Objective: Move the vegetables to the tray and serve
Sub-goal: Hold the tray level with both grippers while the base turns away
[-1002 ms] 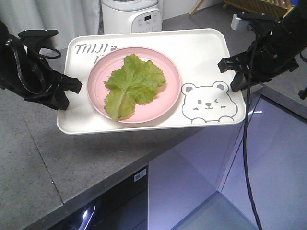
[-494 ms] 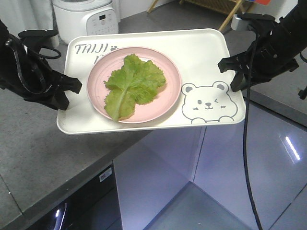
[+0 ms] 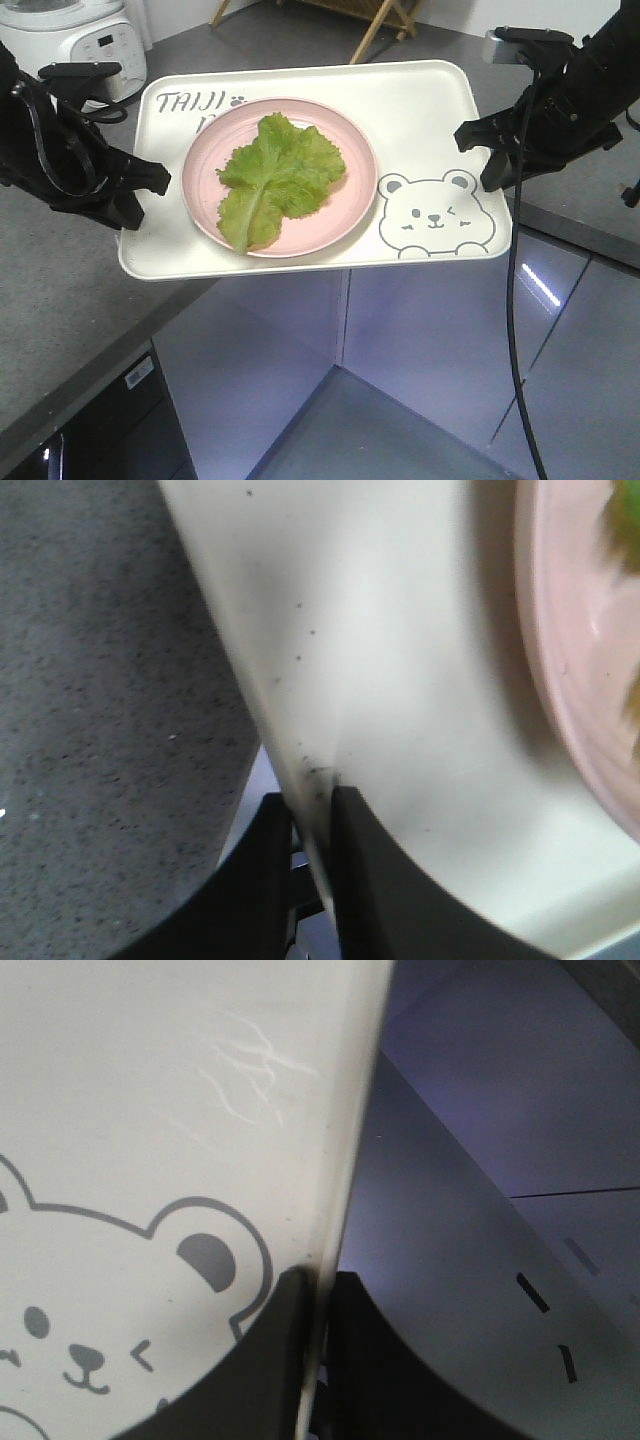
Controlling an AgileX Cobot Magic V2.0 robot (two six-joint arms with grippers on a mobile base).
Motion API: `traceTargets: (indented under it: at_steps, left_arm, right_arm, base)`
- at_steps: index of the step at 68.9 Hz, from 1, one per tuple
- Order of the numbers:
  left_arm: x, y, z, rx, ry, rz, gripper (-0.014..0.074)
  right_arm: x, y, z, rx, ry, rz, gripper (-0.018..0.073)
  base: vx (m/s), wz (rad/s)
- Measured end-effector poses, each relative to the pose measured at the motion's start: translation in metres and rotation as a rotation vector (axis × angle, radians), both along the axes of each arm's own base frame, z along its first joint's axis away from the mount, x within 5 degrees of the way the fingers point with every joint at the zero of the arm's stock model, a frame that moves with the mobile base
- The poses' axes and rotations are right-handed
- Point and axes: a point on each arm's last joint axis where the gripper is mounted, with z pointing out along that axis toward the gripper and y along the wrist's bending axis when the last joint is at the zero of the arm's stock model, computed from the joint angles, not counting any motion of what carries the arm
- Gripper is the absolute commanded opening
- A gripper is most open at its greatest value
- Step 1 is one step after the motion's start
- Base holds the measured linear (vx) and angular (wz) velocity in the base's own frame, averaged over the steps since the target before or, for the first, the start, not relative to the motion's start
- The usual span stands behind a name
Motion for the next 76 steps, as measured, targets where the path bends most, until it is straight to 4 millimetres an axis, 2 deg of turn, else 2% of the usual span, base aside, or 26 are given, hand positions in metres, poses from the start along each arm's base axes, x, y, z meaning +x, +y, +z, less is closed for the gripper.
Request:
traceTargets:
  at_steps: [56, 76]
  left_arm:
    - [0.0, 0.0, 0.0, 0.0, 0.0, 0.0, -0.0006]
    - [-0.0004, 0.0, 0.0, 0.0, 0.004, -0.001, -0.0006]
  right_arm:
    - [0.0, 0.0, 0.0, 0.0, 0.0, 0.0, -0.0005]
    - [-0.0001, 0.0, 0.0, 0.0, 0.001, 0.0, -0.0005]
  base:
    - [-0.04, -0.35]
    - [0.06, -0.09]
